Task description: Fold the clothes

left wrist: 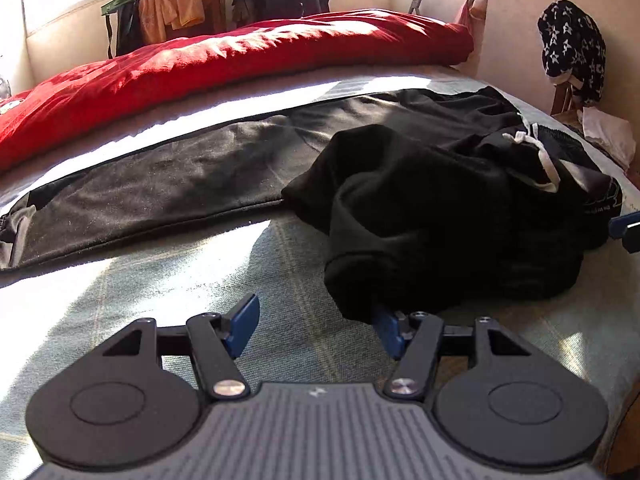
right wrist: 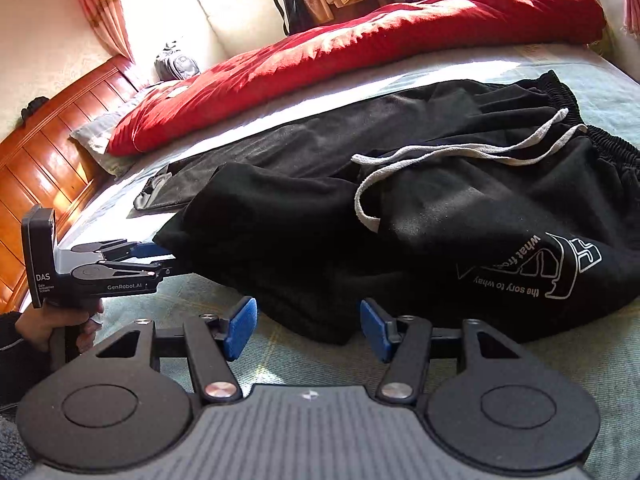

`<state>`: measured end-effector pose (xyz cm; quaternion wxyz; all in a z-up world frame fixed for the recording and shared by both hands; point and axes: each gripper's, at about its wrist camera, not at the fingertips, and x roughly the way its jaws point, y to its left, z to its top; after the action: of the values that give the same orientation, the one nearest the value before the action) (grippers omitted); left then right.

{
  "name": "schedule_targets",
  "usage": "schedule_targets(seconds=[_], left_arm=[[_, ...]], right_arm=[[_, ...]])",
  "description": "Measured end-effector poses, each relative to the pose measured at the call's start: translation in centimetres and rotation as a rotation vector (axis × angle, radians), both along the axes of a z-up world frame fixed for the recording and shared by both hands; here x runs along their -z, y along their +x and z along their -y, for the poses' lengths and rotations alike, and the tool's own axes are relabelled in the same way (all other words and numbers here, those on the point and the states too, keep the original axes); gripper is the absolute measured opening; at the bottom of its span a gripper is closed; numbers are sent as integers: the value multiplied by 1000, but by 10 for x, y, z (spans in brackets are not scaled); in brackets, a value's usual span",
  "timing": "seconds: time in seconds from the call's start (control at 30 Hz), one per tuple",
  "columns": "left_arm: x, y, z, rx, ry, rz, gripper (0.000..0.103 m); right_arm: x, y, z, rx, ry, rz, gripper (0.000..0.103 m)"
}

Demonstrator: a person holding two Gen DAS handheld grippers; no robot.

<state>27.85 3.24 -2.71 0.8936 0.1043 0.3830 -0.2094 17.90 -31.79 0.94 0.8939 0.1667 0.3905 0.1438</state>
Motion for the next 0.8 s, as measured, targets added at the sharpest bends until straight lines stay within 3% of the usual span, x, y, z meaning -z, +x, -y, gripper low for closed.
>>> schedule_targets(seconds=[0.2,0.37,0.57,0.8], left_arm=[[-13,9,2,-121,-30,40,62],[-26,10,20,-105,-84,73,62],[-8,18,55,-97,3,98,63],[-9,15,57,-188,0,148,62]], right_arm=[[14,1,25,-4,56,-14,68],[22,2,34,-34,83,-21,69],[29,4,41,-57,84,-29,70],[37,3,46,-66,82,-48,74]])
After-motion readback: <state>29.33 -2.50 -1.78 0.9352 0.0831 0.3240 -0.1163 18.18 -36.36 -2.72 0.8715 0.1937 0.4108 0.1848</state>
